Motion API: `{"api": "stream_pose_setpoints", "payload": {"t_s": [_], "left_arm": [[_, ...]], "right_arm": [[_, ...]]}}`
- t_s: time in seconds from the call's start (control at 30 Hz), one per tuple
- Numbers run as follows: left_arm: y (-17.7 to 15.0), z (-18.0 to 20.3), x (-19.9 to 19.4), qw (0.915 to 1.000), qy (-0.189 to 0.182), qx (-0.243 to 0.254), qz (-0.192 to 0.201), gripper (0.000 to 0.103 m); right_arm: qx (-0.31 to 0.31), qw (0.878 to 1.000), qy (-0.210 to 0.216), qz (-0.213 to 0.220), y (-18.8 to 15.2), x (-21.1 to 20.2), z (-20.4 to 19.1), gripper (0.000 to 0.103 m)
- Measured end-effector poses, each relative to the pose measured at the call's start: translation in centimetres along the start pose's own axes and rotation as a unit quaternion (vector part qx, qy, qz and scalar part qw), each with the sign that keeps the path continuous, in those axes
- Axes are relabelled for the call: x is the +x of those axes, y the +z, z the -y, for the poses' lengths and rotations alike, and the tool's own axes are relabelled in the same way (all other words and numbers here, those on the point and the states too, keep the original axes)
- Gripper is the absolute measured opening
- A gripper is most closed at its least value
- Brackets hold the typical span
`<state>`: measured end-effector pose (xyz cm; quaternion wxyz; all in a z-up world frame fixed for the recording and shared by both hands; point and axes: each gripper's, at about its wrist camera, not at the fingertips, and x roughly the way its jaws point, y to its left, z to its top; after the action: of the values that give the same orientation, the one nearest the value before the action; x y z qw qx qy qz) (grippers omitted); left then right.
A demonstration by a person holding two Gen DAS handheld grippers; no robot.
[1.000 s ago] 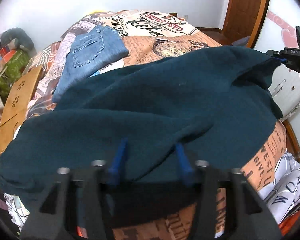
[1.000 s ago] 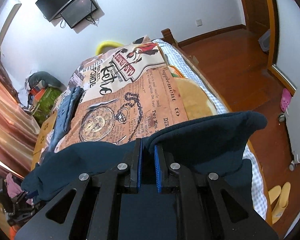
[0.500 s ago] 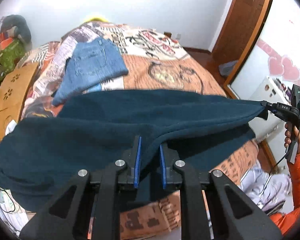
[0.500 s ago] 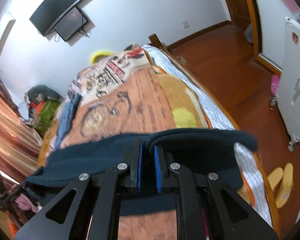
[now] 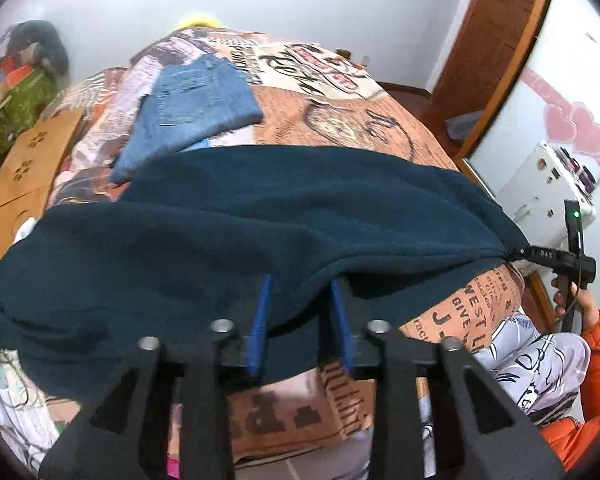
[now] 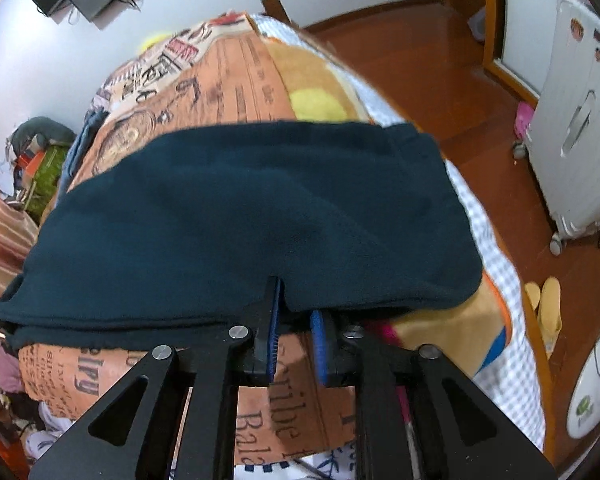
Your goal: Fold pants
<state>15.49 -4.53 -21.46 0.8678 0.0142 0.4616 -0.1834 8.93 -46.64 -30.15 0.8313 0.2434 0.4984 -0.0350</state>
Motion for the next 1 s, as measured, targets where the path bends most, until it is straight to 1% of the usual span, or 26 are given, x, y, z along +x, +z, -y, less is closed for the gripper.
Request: {"api": "stream_pose_setpoints", "payload": {"t_s": [0.03, 0.07, 0.1, 0.17, 0.23, 0.27, 0.3, 0.43, 0.47, 0.53, 0.57, 0.67, 0.73, 0.77, 0.83, 0.87, 0.93, 1.0], "left_arm": [[-0.1, -0.3, -0.6, 1.0000, 0.004, -0.005, 0.007, 0.044], [-0.1, -0.7, -1.3, 0.9998, 0.008, -0.011, 0.016, 0.047], [0.0, -1.2, -2.0, 0.9994, 0.011, -0.018, 0.026, 0.048], [0.1, -2.2, -3.6, 0.9984, 0.019, -0.029, 0.044, 0.049], [0.3, -3.4, -4.9, 0.9966, 0.033, -0.042, 0.063, 0.052], [0.5, -4.0, -5.4, 0.9954, 0.040, -0.048, 0.072, 0.055], [0.5, -4.6, -5.8, 0.9944, 0.046, -0.053, 0.079, 0.055], [1.0, -8.1, -6.9, 0.9892, 0.075, -0.082, 0.096, 0.056], [1.1, -9.1, -7.0, 0.9879, 0.080, -0.090, 0.098, 0.056], [1.3, -10.9, -7.3, 0.9848, 0.097, -0.100, 0.103, 0.056], [1.3, -11.6, -7.4, 0.9837, 0.104, -0.103, 0.105, 0.056], [1.5, -14.8, -7.7, 0.9789, 0.125, -0.120, 0.108, 0.056], [1.6, -16.7, -7.7, 0.9757, 0.140, -0.130, 0.108, 0.056], [1.7, -18.0, -7.7, 0.9736, 0.148, -0.137, 0.107, 0.056], [1.8, -20.2, -7.4, 0.9708, 0.156, -0.149, 0.105, 0.056], [1.9, -21.5, -7.2, 0.9692, 0.160, -0.157, 0.102, 0.057], [2.0, -23.9, -6.4, 0.9657, 0.169, -0.174, 0.092, 0.057], [2.0, -26.1, -5.4, 0.9635, 0.170, -0.190, 0.081, 0.057]], "right_arm": [[-0.002, 1.000, -0.006, -0.004, -0.1, -0.1, -0.1, 0.023], [-0.007, 1.000, -0.012, -0.005, -0.1, -0.4, -0.2, 0.025], [-0.013, 1.000, -0.018, -0.005, -0.1, -0.9, -0.4, 0.028], [-0.026, 0.999, -0.025, 0.000, -0.3, -1.9, -0.7, 0.030], [-0.043, 0.999, -0.029, 0.011, -0.1, -3.3, -1.6, 0.030], [-0.055, 0.998, -0.034, 0.019, 0.1, -4.0, -2.2, 0.030], [-0.069, 0.996, -0.036, 0.031, 0.5, -5.1, -3.2, 0.030], [-0.108, 0.991, -0.016, 0.072, 2.0, -7.4, -6.7, 0.040], [-0.127, 0.988, -0.012, 0.085, 2.6, -8.0, -8.3, 0.040], [-0.153, 0.983, -0.004, 0.099, 3.2, -8.5, -10.3, 0.040], [-0.171, 0.980, 0.003, 0.105, 3.8, -8.7, -12.1, 0.040], [-0.207, 0.972, 0.029, 0.111, 4.9, -8.3, -15.9, 0.040], [-0.225, 0.967, 0.046, 0.111, 5.2, -7.9, -18.2, 0.040], [-0.240, 0.963, 0.056, 0.110, 5.4, -7.4, -19.9, 0.040], [-0.258, 0.958, 0.070, 0.106, 5.5, -6.4, -22.1, 0.040], [-0.270, 0.954, 0.085, 0.099, 5.5, -5.7, -23.9, 0.040], [-0.287, 0.949, 0.102, 0.087, 5.3, -4.4, -26.0, 0.040], [-0.311, 0.940, 0.121, 0.067, 4.9, -2.5, -29.0, 0.040]]}}
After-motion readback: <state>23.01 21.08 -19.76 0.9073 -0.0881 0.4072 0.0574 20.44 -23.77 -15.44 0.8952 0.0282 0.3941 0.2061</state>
